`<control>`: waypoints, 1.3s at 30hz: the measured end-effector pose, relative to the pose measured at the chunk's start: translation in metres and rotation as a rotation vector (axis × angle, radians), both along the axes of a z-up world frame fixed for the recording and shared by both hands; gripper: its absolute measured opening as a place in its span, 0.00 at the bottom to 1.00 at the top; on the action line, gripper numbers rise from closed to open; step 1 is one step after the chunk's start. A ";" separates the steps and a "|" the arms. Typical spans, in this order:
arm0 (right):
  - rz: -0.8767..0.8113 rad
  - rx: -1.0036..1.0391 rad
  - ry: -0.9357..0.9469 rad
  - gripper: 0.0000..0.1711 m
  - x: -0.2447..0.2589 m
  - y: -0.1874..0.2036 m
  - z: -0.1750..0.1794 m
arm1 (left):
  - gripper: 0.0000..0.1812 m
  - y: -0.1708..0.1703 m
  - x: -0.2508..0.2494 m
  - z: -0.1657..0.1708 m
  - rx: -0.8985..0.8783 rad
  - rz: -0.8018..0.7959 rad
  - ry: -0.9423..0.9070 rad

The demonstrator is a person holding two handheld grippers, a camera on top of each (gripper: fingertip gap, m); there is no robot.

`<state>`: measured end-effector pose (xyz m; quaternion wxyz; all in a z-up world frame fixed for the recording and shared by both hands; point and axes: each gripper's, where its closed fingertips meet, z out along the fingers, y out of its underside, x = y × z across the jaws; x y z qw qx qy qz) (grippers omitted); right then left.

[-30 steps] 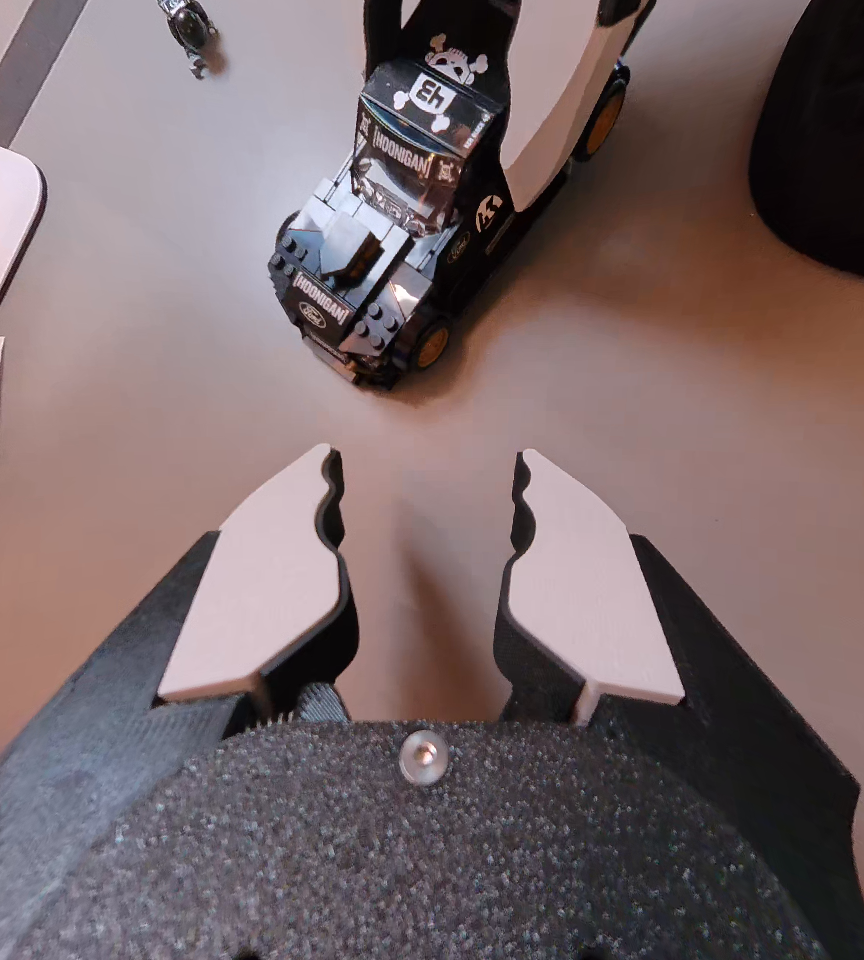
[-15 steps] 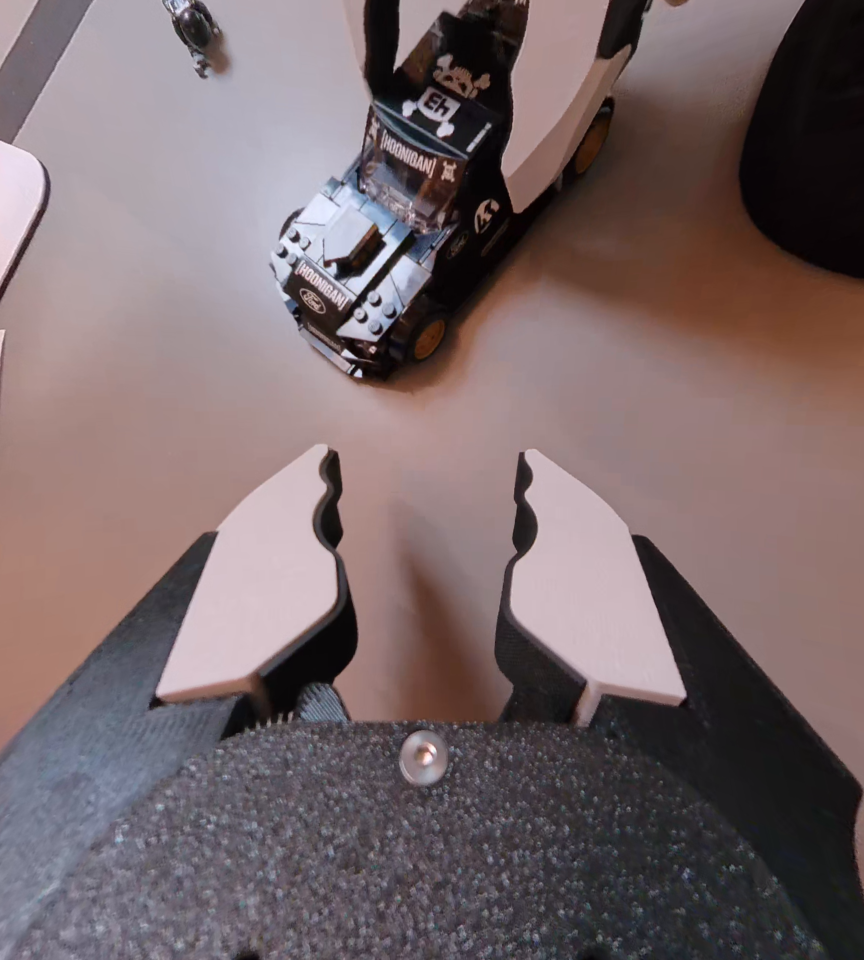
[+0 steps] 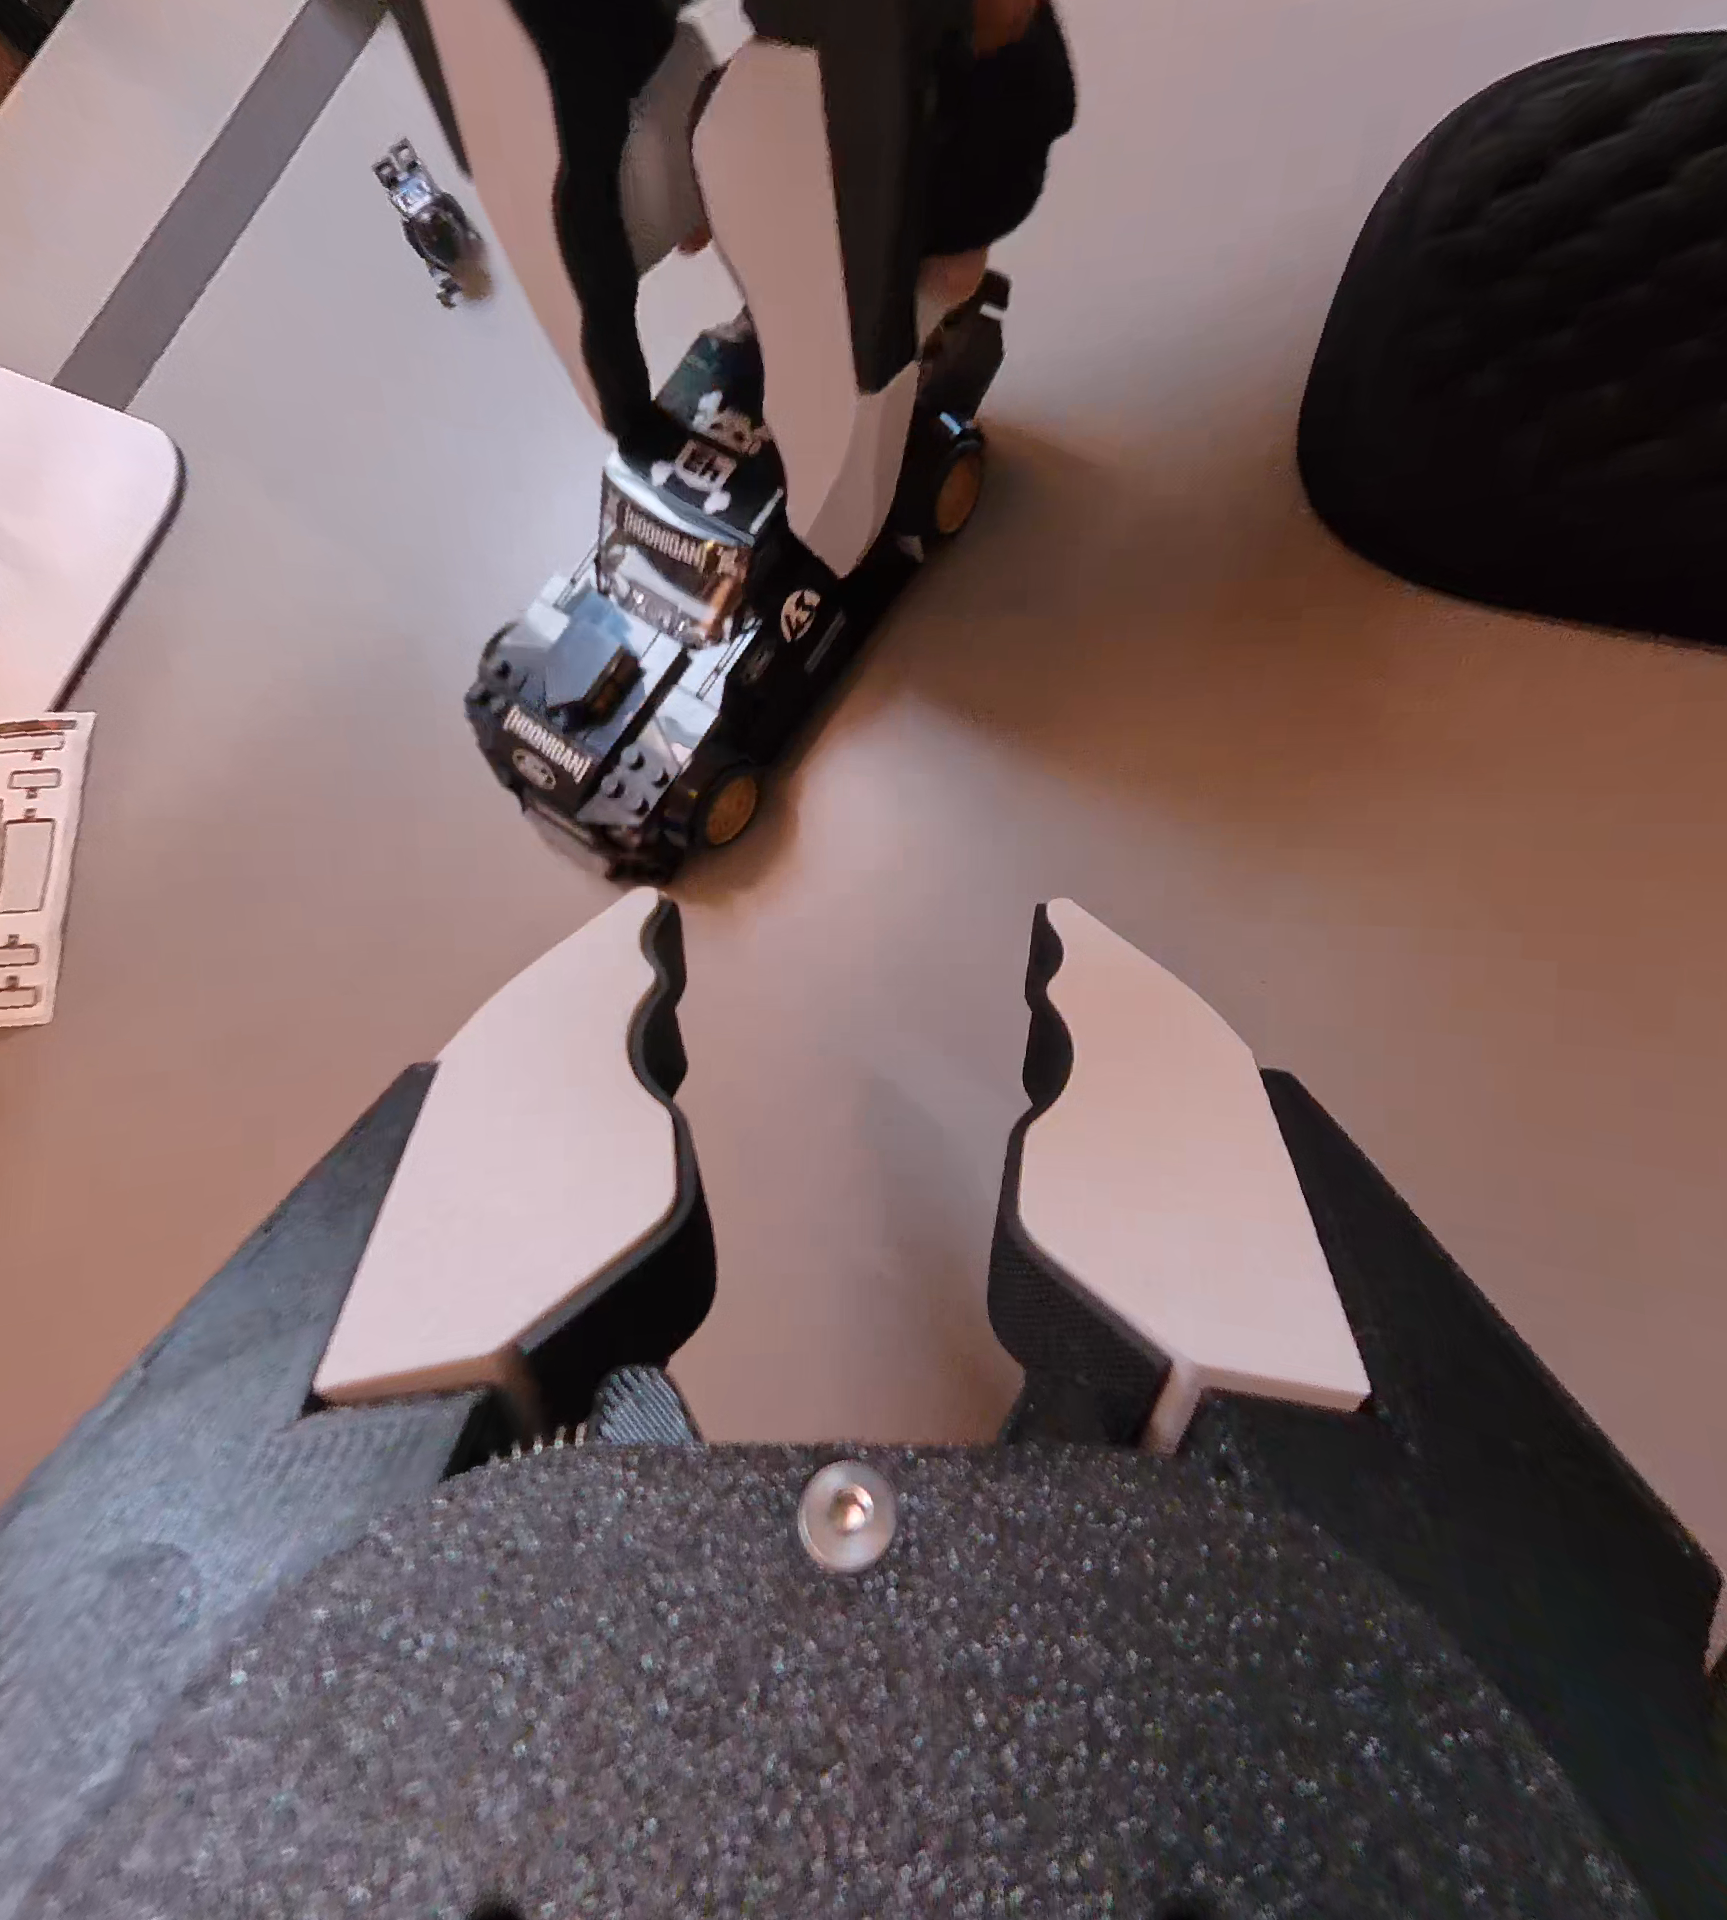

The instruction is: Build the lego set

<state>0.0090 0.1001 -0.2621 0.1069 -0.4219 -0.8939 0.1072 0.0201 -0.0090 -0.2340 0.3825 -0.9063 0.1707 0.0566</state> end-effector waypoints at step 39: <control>-0.198 0.221 -0.105 0.36 0.117 0.158 0.002 | 0.35 0.027 0.029 0.008 0.015 -0.046 0.020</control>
